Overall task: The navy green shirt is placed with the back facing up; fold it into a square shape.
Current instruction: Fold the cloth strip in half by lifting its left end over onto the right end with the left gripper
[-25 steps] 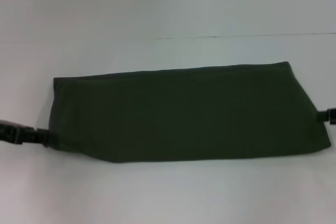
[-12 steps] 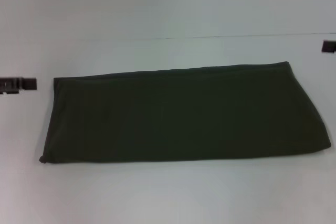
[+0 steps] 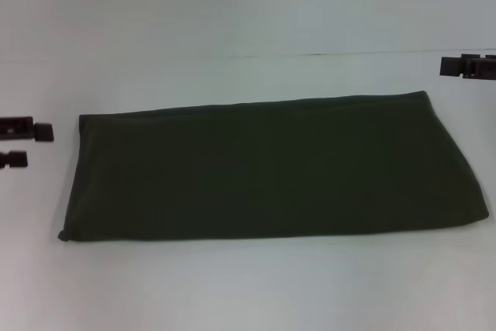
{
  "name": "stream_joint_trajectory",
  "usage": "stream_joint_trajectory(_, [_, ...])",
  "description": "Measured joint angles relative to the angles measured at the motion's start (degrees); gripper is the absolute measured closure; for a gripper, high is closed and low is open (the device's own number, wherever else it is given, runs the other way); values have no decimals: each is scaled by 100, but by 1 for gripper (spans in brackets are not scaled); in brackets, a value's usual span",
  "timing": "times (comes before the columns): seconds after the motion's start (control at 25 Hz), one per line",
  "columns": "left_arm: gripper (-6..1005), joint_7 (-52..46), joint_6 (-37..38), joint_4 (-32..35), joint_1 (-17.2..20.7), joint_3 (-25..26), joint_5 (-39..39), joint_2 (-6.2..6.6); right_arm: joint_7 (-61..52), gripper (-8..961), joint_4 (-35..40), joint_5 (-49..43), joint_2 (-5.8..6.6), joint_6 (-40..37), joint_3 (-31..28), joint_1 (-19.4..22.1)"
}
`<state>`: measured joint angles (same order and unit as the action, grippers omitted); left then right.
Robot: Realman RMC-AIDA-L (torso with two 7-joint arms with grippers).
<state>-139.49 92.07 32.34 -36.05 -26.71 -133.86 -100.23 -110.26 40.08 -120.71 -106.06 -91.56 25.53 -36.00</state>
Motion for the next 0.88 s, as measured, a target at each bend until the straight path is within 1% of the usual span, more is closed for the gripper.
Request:
stream_joint_trajectory(0.16, [98,-524,18,-25,83,12,-177,-26,240,26,-20,17,52,-106,-42,-16])
stream_joint_trajectory(0.32, [99,-583,82,-200,190,194,-138,-54,322,26,-54,20,113,-158,-8,-74])
stream_joint_trajectory(0.4, [99,-564,115,-274,292,253,-135,-108,316,26,-58,20,122,-145,13,-123])
stream_joint_trajectory(0.56, [98,-501,153,-296,484,440,-131,-232,265,26,-67,8,120,-190,42,-248])
stream_joint_trajectory(0.76, [98,-468,270,-455,554,680,-130,-240,253,26,-141,16,62,-288,196,-402])
stream_joint_trajectory(0.88, [98,-507,392,-491,555,696,-132,-262,506,26,-265,11,34,-297,408,-478])
